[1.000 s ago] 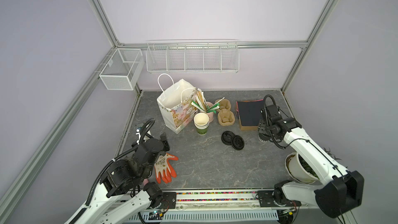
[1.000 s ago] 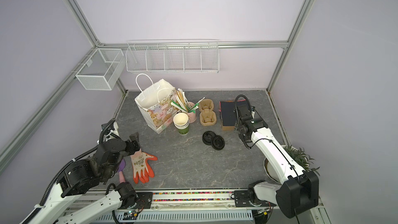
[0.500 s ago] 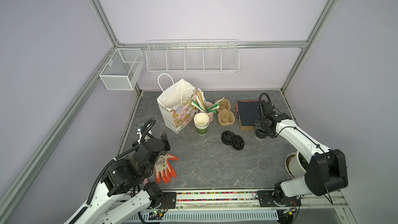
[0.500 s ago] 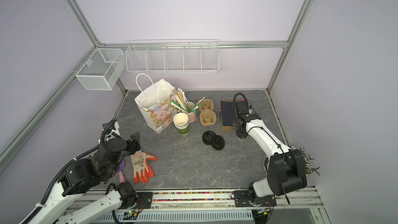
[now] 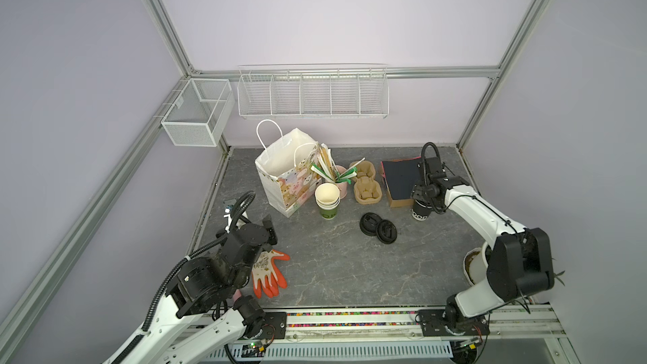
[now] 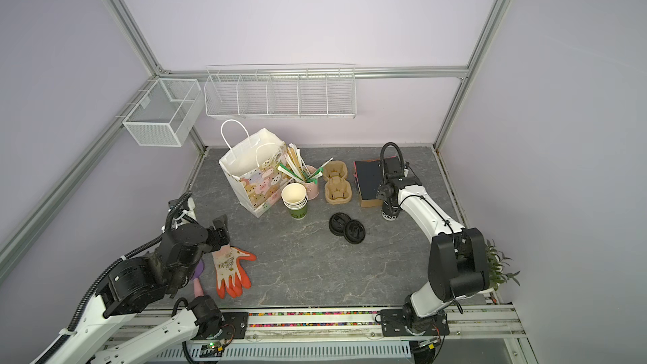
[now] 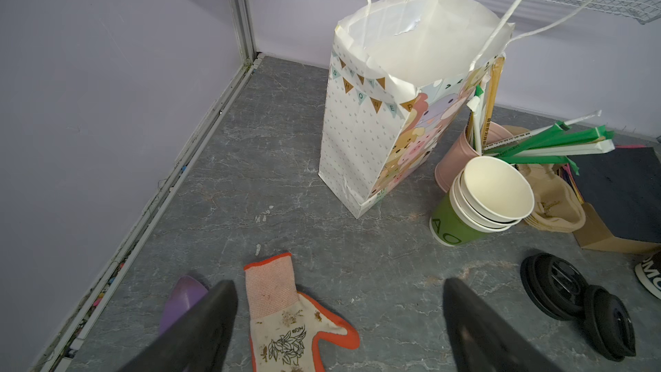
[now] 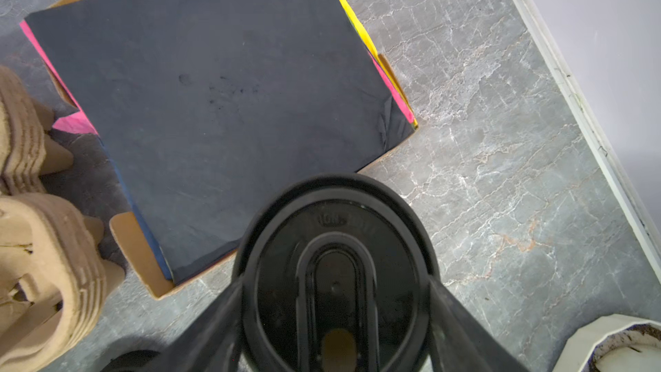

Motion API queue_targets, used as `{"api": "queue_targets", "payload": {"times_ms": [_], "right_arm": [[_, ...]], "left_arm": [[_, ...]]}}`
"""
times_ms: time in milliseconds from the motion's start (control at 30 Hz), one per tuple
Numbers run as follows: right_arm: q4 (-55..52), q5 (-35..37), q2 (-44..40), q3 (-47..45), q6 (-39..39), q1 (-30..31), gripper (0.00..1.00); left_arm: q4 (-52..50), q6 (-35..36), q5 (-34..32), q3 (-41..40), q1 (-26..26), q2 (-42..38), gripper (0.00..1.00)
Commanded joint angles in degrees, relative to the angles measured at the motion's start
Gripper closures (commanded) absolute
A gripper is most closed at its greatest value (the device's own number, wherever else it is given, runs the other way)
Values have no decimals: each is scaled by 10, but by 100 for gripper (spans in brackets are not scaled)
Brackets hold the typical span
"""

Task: Pack a coffee takeout order
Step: Place the coffee cup at the middle-right of the table, then move the lid to the center of the table.

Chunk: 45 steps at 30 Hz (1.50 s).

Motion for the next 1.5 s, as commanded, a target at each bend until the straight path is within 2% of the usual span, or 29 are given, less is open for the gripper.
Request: {"api": "queue_targets", "payload": {"times_ms": [0,267,567,667,767,967,1133,1367,1467], "right_arm": [[-7,-18,17,1,-3,-1,20],[-16,-43,-21,-5,-3,-1,13],[-59,-34,-53,41,-27,-1,3],[-83,-34,-70,50,-24,0,2],[-89,-70,-109,27,-5,16,5],[-74,-70,-200,-80,53,130,7],[-56,-48,-232,-154,110,226,9],[10,-45,-182,-217,161,305,11],[36,-56,-123,-215,167,321,12]], "left_arm": [[-11,10,1,-5,5,2,10],[-5,17,15,-6,16,6,10],[-6,16,13,-7,18,4,10],[-7,15,12,-6,17,4,11],[-5,15,13,-6,18,2,11],[-6,15,13,-7,18,2,11],[-6,15,16,-6,18,4,11],[-7,13,15,-7,18,1,11],[-7,13,15,-7,18,2,11]]}}
